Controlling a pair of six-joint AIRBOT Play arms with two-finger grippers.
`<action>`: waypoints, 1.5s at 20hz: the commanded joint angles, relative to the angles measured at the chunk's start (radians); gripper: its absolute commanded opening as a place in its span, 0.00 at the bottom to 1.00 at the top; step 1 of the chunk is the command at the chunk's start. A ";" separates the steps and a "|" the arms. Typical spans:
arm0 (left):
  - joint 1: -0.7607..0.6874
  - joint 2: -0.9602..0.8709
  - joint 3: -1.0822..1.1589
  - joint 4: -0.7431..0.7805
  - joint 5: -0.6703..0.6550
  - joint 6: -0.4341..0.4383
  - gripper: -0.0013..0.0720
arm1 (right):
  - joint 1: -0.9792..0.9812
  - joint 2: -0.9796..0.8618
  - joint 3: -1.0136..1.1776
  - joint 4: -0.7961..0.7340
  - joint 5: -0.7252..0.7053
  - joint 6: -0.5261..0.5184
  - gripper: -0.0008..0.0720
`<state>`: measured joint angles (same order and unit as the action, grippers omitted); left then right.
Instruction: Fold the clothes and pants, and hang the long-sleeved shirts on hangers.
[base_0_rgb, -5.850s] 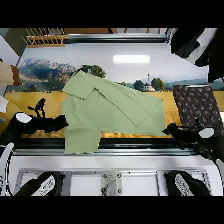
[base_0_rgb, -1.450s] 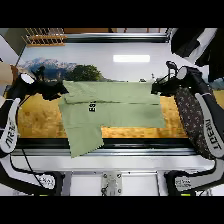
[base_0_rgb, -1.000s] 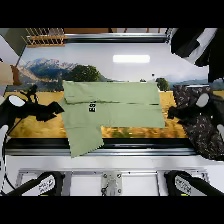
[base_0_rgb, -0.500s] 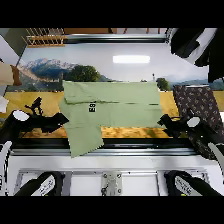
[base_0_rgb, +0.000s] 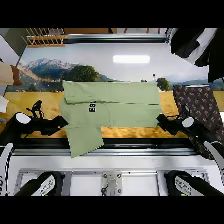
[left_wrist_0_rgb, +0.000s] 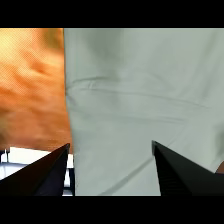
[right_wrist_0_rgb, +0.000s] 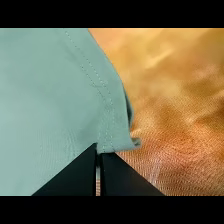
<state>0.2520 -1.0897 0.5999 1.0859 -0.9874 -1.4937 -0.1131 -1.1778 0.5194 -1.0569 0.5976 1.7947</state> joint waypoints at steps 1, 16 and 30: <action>-0.009 0.001 -0.087 -0.009 -0.005 -0.008 0.76 | 0.002 0.002 0.003 0.007 0.012 -0.045 0.03; -0.189 0.002 -0.048 0.020 -0.019 -0.049 0.03 | -0.016 0.026 0.047 -0.001 0.086 -0.082 0.03; -0.082 0.392 0.064 0.090 -0.521 -0.085 0.03 | -0.116 0.163 0.217 -0.305 0.706 -0.122 0.02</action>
<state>0.1673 -0.7040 0.5983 1.1728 -1.4734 -1.5650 -0.2268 -1.0153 0.6861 -1.3361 1.2289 1.6722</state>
